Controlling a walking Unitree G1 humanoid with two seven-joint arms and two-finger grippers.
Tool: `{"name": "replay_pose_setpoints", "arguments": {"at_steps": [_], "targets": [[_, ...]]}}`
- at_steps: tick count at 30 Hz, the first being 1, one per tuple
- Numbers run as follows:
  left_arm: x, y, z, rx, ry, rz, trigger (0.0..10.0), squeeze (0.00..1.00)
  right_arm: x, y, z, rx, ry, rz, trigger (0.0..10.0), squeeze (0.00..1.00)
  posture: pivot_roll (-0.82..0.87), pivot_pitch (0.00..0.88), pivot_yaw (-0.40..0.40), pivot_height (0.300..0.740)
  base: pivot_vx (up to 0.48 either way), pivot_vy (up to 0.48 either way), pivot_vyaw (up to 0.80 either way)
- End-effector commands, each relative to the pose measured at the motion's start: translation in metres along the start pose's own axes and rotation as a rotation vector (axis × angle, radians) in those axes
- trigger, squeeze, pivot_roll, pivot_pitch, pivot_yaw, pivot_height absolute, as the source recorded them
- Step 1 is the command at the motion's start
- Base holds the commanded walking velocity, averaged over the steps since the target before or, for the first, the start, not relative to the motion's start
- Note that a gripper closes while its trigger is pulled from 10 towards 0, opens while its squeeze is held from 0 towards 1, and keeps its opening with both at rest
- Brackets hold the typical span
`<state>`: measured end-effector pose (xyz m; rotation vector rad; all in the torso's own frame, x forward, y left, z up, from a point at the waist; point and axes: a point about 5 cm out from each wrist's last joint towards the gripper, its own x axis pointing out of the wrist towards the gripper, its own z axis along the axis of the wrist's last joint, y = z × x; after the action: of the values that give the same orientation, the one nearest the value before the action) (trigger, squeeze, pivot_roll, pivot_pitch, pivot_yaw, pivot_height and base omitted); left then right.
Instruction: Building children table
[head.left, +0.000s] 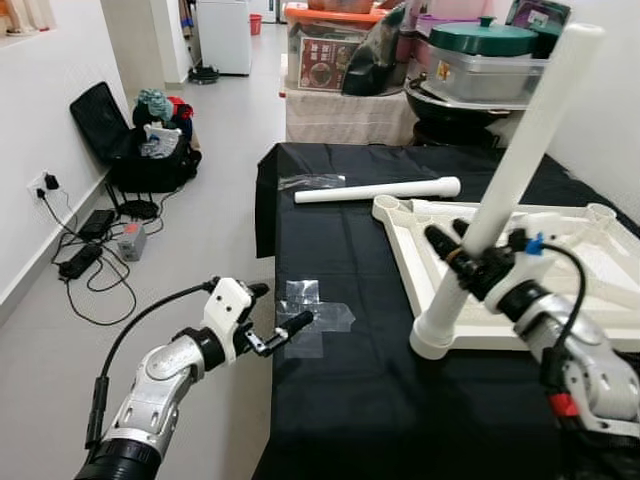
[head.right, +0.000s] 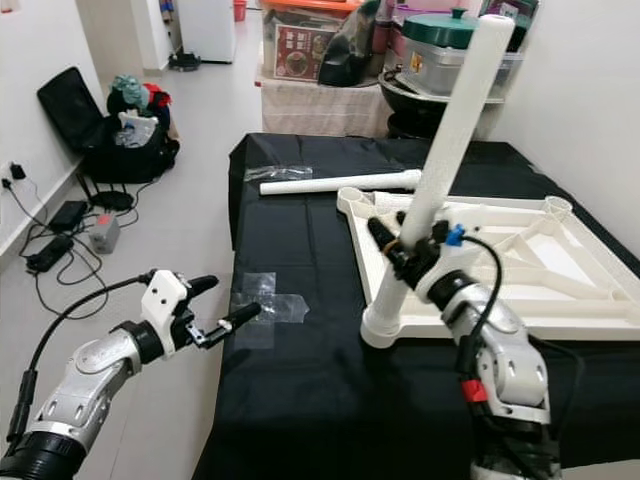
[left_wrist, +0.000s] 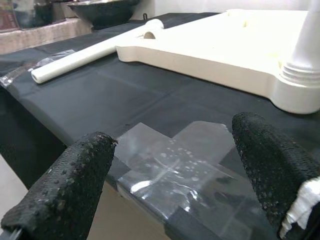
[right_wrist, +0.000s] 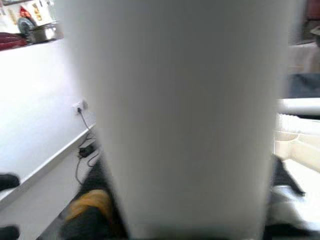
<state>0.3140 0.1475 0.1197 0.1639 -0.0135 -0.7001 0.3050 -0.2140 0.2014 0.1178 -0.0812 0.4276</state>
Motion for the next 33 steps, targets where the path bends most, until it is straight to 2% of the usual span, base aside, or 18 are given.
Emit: {"name": "replay_pose_setpoints", "arguments": {"at_steps": [1, 4, 8, 10, 11, 12, 13, 14, 16, 19, 21, 25, 26, 27, 28, 31, 32, 33], "targets": [[0.003, -0.002, 0.001, 0.014, -0.003, -0.008, 10.0, 0.0, 0.0, 0.009, -0.01, 0.032, 0.024, 0.069, 0.0, 0.0, 0.01, 0.0, -0.088, 0.74, 0.0, 0.0, 0.0], [0.002, -0.005, 0.002, 0.012, -0.011, -0.016, 10.0, 0.0, -0.005, 0.007, -0.013, 0.054, 0.027, 0.065, 0.0, 0.0, 0.01, 0.0, -0.09, 0.74, 0.0, 0.0, 0.0], [-0.004, -0.002, -0.002, 0.011, 0.004, -0.004, 10.0, 0.0, -0.003, -0.008, -0.019, 0.039, 0.038, -0.113, 0.0, 0.0, 0.01, 0.0, -0.085, 0.74, 0.0, 0.0, 0.0], [-0.004, 0.001, -0.002, 0.016, 0.009, -0.001, 10.0, 0.0, -0.007, -0.038, -0.023, 0.039, 0.036, -0.494, 0.0, 0.0, 0.01, 0.0, -0.085, 0.74, 0.0, 0.0, 0.0], [-0.004, 0.001, -0.002, 0.016, 0.009, -0.001, 10.0, 0.0, -0.007, -0.038, -0.023, 0.039, 0.036, -0.494, 0.0, 0.0, 0.01, 0.0, -0.085, 0.74, 0.0, 0.0, 0.0], [-0.004, 0.002, -0.001, 0.017, 0.007, 0.002, 10.0, 0.0, -0.02, -0.058, -0.03, 0.065, 0.052, -0.772, 0.0, 0.0, 0.01, 0.0, -0.083, 0.74, 0.0, 0.0, 0.0], [-0.003, 0.003, -0.001, 0.018, 0.006, 0.004, 10.0, 0.0, -0.03, -0.069, -0.035, 0.086, 0.07, -0.955, 0.0, 0.0, 0.0, 0.0, -0.082, 0.74, 0.0, 0.0, 0.0], [-0.003, 0.003, -0.001, 0.018, 0.006, 0.004, 10.0, 0.0, -0.03, -0.069, -0.035, 0.086, 0.07, -0.955, 0.0, 0.0, 0.0, 0.0, -0.082, 0.74, 0.0, 0.0, 0.0], [0.001, 0.0, 0.001, 0.016, -0.001, 0.0, 10.0, 0.0, -0.059, -0.077, -0.049, 0.089, 0.106, -1.231, 0.0, 0.0, 0.01, 0.0, -0.082, 0.74, 0.0, 0.0, 0.0], [0.003, -0.006, 0.003, 0.011, -0.011, -0.013, 10.0, 0.0, -0.069, -0.06, -0.055, 0.062, 0.115, -1.302, 0.0, 0.0, 0.01, 0.0, -0.083, 0.74, 0.0, 0.0, 0.0], [0.0, -0.005, 0.001, 0.009, -0.004, -0.011, 10.0, 0.0, -0.059, -0.043, -0.056, 0.055, 0.112, -1.231, 0.0, 0.0, 0.02, 0.0, -0.079, 0.74, 0.0, 0.0, 0.0], [-0.003, -0.002, -0.002, 0.013, 0.01, -0.01, 10.0, 0.0, -0.044, -0.031, -0.055, 0.046, 0.118, -1.126, 0.0, 0.0, 0.01, 0.0, -0.071, 0.74, 0.0, 0.0, 0.0], [-0.004, -0.001, -0.003, 0.016, 0.014, -0.012, 10.0, 0.0, -0.037, -0.025, -0.054, 0.037, 0.118, -1.097, 2.0, 0.0, 0.0, 0.0, -0.073, 0.74, 0.0, 0.0, 0.0], [-0.004, -0.001, -0.003, 0.016, 0.014, -0.012, 10.0, 0.0, -0.037, -0.025, -0.054, 0.037, 0.118, -1.097, 2.0, 0.0, 0.0, 0.0, -0.073, 0.74, 0.0, 0.0, 0.0], [-0.003, 0.001, -0.002, 0.019, 0.015, -0.011, 10.0, 0.0, -0.027, -0.019, -0.054, 0.031, 0.131, -1.059, 10.0, 0.0, 0.0, 0.0, -0.076, 0.74, 0.0, 0.0, 0.0], [0.002, 0.003, 0.002, 0.02, 0.002, -0.004, 10.0, 0.0, -0.015, -0.011, -0.05, 0.025, 0.09, -0.982, 10.0, 0.0, 0.0, 0.0, -0.078, 0.74, 0.0, 0.0, 0.0], [0.004, 0.001, 0.003, 0.018, -0.005, -0.003, 10.0, 0.0, -0.014, -0.011, -0.049, 0.031, 0.078, -0.971, 10.0, 1.0, 0.01, 0.0, -0.08, 0.74, 0.0, 0.0, 0.0], [0.006, 0.0, 0.003, 0.017, -0.008, -0.004, 10.0, 0.0, -0.015, -0.012, -0.048, 0.036, 0.07, -0.97, 10.0, 1.0, 0.01, 0.0, -0.082, 0.74, 0.0, 0.0, 0.0]]}}
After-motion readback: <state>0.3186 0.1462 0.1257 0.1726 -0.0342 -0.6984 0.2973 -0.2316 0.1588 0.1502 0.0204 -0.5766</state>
